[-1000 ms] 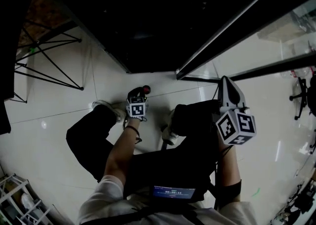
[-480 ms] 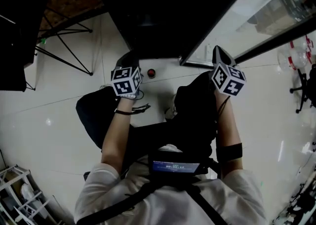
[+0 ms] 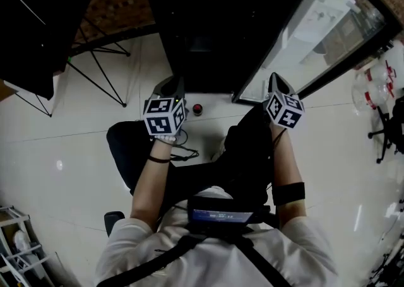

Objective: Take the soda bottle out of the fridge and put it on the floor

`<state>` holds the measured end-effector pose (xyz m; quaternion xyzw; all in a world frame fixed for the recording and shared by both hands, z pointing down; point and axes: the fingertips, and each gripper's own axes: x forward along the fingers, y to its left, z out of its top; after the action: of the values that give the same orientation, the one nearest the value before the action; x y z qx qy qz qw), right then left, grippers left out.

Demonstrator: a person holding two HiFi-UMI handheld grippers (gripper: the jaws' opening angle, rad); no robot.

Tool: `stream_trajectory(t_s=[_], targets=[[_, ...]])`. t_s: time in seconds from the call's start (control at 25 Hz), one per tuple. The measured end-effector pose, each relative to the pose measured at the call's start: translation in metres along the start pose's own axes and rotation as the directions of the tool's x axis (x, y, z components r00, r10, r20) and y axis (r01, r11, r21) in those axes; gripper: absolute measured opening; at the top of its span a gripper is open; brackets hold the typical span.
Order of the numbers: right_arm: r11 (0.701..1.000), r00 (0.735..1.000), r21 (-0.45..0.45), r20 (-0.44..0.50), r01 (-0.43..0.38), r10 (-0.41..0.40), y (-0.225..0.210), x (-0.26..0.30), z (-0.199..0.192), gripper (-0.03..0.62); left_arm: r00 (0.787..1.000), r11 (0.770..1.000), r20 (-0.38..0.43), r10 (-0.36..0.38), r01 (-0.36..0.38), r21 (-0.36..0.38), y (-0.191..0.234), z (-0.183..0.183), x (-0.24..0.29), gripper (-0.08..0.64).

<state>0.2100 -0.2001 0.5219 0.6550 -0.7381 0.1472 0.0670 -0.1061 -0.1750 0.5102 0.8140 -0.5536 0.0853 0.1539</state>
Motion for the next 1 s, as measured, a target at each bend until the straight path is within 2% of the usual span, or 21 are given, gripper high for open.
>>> stream_trajectory(t_s=[0.52,1.0], targets=[[1.000,1.000,-0.015,0.002,0.001,-0.001,0.0017,-0.0033,0.0017,0.014,1.000,1.000,-0.015,-0.007,0.007,0.003,-0.0059,-0.0040,-0.0021,0.002],[1.000,1.000,-0.024,0.008,0.002,-0.002,0.0028,-0.0027,0.0026,0.014,1.000,0.999,0.002,0.017,-0.017,0.029,-0.0035,-0.0032,0.0036,0.002]])
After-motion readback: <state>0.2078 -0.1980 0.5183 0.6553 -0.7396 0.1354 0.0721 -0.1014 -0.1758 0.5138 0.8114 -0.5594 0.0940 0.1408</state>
